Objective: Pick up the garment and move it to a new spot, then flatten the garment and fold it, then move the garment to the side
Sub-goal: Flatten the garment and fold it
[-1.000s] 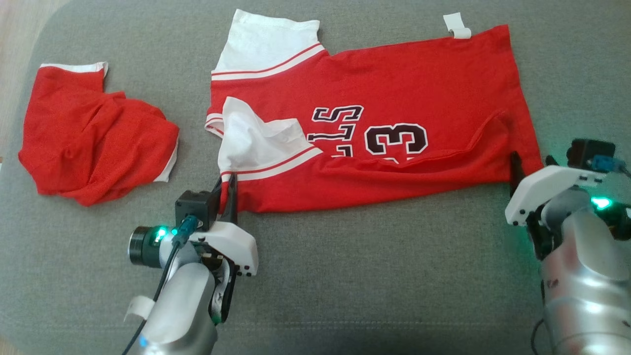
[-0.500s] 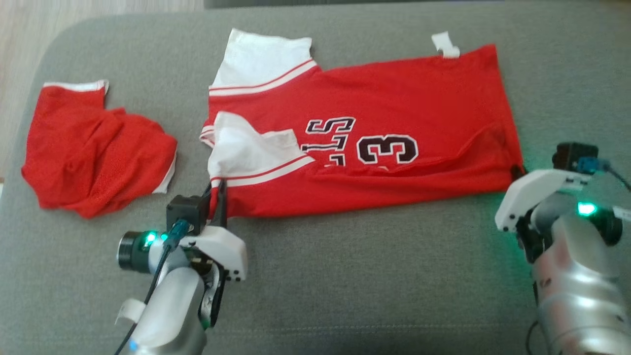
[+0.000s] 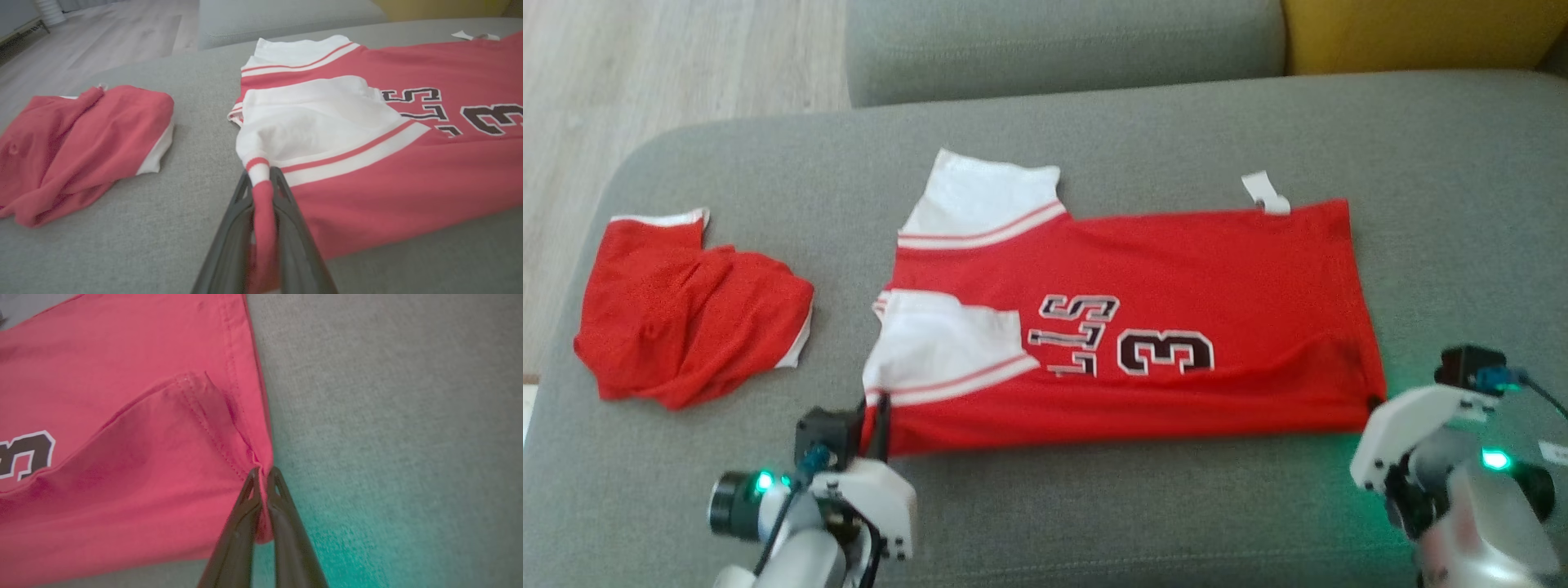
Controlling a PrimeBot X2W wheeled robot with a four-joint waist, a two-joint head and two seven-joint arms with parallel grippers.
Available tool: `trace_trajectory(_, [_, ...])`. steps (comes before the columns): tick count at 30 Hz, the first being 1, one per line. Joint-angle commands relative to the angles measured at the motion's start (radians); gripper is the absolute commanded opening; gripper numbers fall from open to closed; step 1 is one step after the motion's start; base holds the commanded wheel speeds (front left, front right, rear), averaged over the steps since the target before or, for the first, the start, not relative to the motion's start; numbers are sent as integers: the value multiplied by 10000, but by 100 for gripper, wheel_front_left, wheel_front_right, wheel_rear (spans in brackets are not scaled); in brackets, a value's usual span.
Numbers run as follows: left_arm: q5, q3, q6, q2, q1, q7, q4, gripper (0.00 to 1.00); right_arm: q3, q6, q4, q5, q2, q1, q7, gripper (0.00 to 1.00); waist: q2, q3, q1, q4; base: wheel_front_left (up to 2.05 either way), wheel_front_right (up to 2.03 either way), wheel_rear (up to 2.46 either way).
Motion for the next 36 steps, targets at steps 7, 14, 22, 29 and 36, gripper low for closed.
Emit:
trace_trajectory(7, [-75, -10, -51, 472, 387, 759, -812, 0, 447, 65, -2072, 478, -76, 1203, 1186, 0, 0, -158, 0, -16, 0, 0, 0])
trace_trajectory(14, [-88, -91, 126, 403, 417, 850, -1158, 100, 415, 65, -4153, 795, -70, 1838, 1095, 100, 0, 5, 0, -40, 0, 0, 0])
trace_trajectory(22, [-241, 603, 375, 547, -402, -290, -2449, 100, 1259, 65, -5931, 1071, -68, 1352, -1564, 100, 0, 406, 0, -120, 0, 0, 0])
trace_trajectory(29, [-217, 704, -414, 1138, -2326, 227, -2992, 100, 2002, 65, -5832, 1178, -67, 288, -2599, 100, 0, 1283, 0, -394, 0, 0, 0])
trace_trajectory(36, [-798, 298, -2511, 1857, -5401, 2894, -1285, 100, 2630, 65, -5153, 961, -67, -1166, -2834, 100, 0, 2562, 0, -814, 0, 0, 0])
